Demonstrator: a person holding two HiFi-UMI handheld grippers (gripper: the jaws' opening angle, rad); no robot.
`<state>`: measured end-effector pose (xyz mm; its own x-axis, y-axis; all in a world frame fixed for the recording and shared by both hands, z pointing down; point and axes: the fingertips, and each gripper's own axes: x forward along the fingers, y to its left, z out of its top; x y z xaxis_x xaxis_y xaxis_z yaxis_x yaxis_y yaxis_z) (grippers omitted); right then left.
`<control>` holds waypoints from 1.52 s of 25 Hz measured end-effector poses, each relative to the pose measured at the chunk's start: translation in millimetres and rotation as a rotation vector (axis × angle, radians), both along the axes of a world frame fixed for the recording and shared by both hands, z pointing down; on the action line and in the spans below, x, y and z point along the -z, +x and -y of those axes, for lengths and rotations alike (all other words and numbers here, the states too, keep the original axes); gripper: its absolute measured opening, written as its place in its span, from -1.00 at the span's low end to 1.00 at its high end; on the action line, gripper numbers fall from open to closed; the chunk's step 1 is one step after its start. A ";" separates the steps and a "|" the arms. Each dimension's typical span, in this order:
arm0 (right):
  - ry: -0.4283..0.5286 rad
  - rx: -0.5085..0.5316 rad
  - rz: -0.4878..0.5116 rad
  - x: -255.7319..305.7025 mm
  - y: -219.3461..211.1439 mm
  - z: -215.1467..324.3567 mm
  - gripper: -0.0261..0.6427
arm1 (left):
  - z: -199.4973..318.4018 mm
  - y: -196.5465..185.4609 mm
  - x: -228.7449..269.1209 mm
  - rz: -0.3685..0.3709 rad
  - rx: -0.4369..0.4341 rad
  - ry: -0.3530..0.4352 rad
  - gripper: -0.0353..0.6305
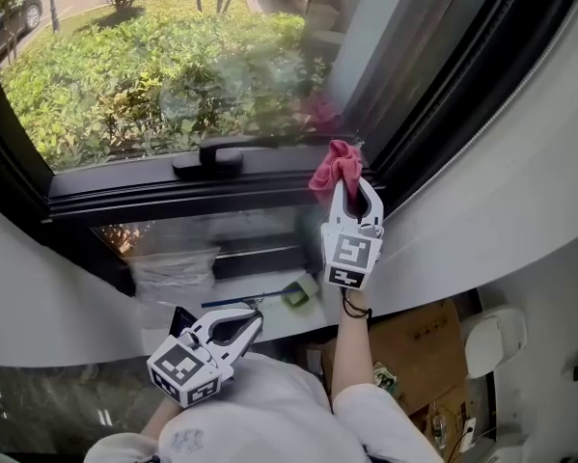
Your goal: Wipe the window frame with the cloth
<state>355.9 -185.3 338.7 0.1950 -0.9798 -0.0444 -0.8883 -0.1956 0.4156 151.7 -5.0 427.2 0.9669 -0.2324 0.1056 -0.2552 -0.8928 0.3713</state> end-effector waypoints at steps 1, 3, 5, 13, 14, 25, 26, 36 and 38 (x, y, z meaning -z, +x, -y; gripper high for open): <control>-0.001 0.001 0.000 -0.1 -1.0 0.1 -0.75 | -0.3 -0.1 -0.2 0.000 -0.001 -0.001 -0.86; -0.001 0.002 -0.002 -0.4 -2.5 0.4 -0.75 | -0.5 -0.4 -0.6 -0.002 -0.002 0.000 -0.86; -0.001 0.004 -0.004 -0.5 -3.9 1.1 -0.75 | -0.2 -0.5 -0.9 -0.003 -0.001 0.001 -0.87; -0.007 0.016 -0.010 0.1 -15.8 1.5 -0.75 | -2.7 -3.3 0.7 0.001 0.001 0.004 -0.86; -0.008 0.019 -0.012 0.1 -17.4 1.9 -0.75 | -3.1 -2.9 0.9 0.001 0.000 0.004 -0.87; -0.017 0.048 -0.028 0.2 -35.1 4.1 -0.75 | -6.9 -4.3 1.0 -0.004 -0.002 0.005 -0.87; -0.017 0.051 -0.029 0.2 -36.8 4.3 -0.75 | -7.1 -4.8 1.0 -0.005 -0.001 0.004 -0.87; -0.027 0.070 -0.046 -0.1 -52.8 5.6 -0.75 | -9.9 -11.4 0.8 -0.007 0.003 -0.001 -0.86; -0.027 0.075 -0.048 -0.1 -56.2 6.1 -0.75 | -10.4 -13.1 0.3 -0.007 0.007 -0.003 -0.87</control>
<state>299.7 -191.3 338.8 0.1191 -0.9926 -0.0254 -0.8788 -0.1173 0.4625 138.6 5.4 426.8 0.9659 -0.2389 0.0997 -0.2589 -0.8899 0.3755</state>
